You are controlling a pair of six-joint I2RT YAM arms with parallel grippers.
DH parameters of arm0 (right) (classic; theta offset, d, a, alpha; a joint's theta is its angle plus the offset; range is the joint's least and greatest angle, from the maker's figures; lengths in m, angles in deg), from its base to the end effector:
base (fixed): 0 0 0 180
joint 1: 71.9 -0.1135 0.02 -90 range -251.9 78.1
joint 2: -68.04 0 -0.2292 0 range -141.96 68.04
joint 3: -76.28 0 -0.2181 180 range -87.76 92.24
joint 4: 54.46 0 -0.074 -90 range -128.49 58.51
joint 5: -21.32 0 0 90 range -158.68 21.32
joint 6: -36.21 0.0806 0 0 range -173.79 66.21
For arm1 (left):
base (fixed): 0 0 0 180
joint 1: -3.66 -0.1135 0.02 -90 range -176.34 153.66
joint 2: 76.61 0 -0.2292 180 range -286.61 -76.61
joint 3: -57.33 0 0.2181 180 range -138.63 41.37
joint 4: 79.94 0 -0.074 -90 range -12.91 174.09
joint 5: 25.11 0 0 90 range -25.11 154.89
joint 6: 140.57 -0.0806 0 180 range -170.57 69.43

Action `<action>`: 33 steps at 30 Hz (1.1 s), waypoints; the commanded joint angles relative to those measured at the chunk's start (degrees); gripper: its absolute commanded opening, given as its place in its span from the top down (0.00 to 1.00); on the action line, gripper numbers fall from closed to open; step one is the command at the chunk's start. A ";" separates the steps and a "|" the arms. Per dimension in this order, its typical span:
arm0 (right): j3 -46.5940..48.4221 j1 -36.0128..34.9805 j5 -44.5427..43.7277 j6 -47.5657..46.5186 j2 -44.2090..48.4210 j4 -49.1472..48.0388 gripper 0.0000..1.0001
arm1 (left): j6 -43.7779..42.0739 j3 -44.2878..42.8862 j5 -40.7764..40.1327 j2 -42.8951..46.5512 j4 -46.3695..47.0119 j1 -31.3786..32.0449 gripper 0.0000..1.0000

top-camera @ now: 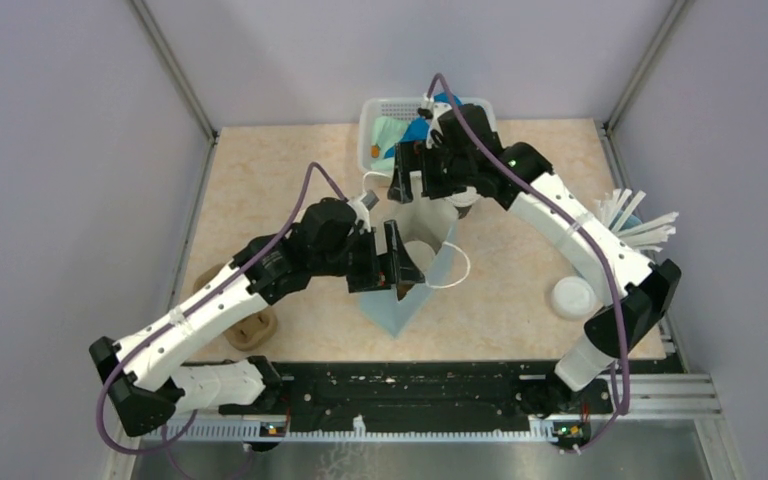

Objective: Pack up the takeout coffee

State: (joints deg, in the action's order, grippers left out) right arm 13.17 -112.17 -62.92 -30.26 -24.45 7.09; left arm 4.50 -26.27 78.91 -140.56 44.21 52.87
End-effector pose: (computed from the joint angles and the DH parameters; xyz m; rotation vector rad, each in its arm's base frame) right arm 0.2630 0.2334 0.3395 -0.3939 2.2797 0.7061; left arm 0.1469 -0.2002 0.3029 0.0278 2.4928 -1.1843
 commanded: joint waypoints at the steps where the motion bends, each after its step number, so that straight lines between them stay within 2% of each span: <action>1: 5.47 1.72 -3.04 -5.04 2.87 5.82 0.04 | -4.65 -3.39 -3.97 2.66 -2.11 0.71 0.03; 6: 5.33 4.81 -4.11 -4.06 9.02 12.95 0.02 | -10.98 -8.40 -9.08 5.09 -10.74 0.56 0.02; 10: 4.61 6.13 -3.92 -1.67 13.05 17.09 0.01 | -17.43 -18.26 -12.29 1.45 -18.84 -2.03 0.02; 13: 1.85 6.27 -2.39 2.73 15.39 18.05 0.01 | -22.29 -27.59 -13.50 -4.00 -24.95 -7.38 0.02; 15: -1.73 6.75 -2.62 7.36 17.73 17.46 0.01 | -24.80 -30.12 -12.61 -6.60 -25.88 -14.65 0.01; 17: -5.95 8.16 -2.06 12.65 19.89 15.89 0.01 | -27.85 -29.97 -7.95 -7.69 -21.88 -20.96 0.01; 19: -11.03 9.56 1.55 19.05 21.78 12.54 0.01 | -29.77 -28.34 -1.16 -8.47 -15.65 -24.04 0.02; 20: -14.74 9.83 4.25 21.68 22.61 10.03 0.01 | -30.07 -27.40 3.95 -9.10 -13.11 -24.82 0.02; 23: -21.66 9.95 11.32 27.16 24.42 0.57 0.01 | -29.65 -24.92 11.83 -11.42 -7.51 -25.39 0.02; 25: -24.03 9.99 12.67 28.92 24.73 -3.50 0.01 | -28.39 -21.99 13.71 -11.25 -3.57 -25.51 0.03; 28: -24.64 9.99 13.00 29.12 23.67 -5.33 0.06 | -26.17 -18.41 13.17 -10.96 0.48 -26.03 0.11; 31: -25.71 10.04 12.56 29.37 22.90 -8.44 0.10 | -23.45 -15.75 11.94 -10.72 3.34 -26.53 0.24; 33: -26.61 10.04 11.83 29.43 22.76 -10.98 0.12 | -20.93 -13.05 12.16 -10.02 5.88 -26.54 0.36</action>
State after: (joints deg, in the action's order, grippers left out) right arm -12.64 -102.47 -51.91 -2.96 -1.78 5.19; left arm -20.39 -42.49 89.16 -152.20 41.00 26.86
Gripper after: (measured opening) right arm 0.896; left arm 0.718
